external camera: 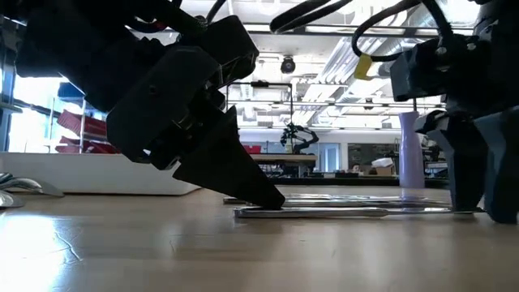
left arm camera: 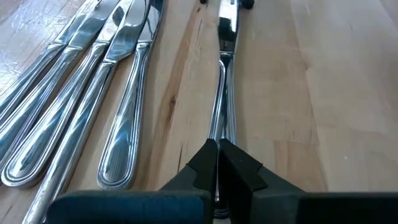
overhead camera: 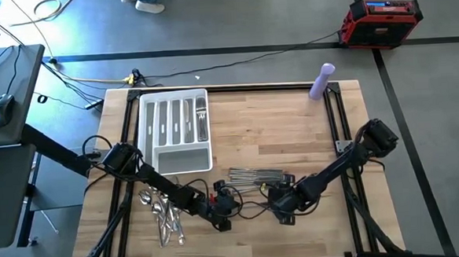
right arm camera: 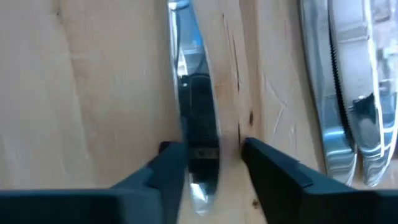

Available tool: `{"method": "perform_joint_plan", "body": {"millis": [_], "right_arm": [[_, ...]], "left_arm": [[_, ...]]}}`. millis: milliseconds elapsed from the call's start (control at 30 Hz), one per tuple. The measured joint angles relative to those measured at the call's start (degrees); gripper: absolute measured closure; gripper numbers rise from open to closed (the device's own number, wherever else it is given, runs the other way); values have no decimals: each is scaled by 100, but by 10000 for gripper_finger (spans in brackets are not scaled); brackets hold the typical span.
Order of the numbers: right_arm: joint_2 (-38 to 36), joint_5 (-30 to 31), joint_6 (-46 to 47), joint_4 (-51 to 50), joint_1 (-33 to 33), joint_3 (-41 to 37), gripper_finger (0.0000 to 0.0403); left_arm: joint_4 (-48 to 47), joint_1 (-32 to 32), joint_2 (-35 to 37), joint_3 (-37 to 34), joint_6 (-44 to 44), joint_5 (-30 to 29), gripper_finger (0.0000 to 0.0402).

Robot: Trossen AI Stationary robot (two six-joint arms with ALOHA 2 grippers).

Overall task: Sort silverware
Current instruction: Put the knife in the silverware tray

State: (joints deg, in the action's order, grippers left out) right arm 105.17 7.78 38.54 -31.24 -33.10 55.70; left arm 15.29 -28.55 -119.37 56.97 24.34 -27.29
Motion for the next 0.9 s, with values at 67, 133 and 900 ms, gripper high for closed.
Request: {"method": "perform_joint_plan", "body": {"millis": [67, 133, 900], "right_arm": [[6, 74, -4, 15, -50, -2, 317], [6, 111, -37, 25, -98, -7, 358], [-1050, -1127, 42, 4, 209, -50, 287]], "left_arm": [[11, 4, -2, 0, 2, -4, 401], [16, 4, -2, -4, 2, -19, 401], [32, 4, -8, -12, 111, -74, 401]]}}
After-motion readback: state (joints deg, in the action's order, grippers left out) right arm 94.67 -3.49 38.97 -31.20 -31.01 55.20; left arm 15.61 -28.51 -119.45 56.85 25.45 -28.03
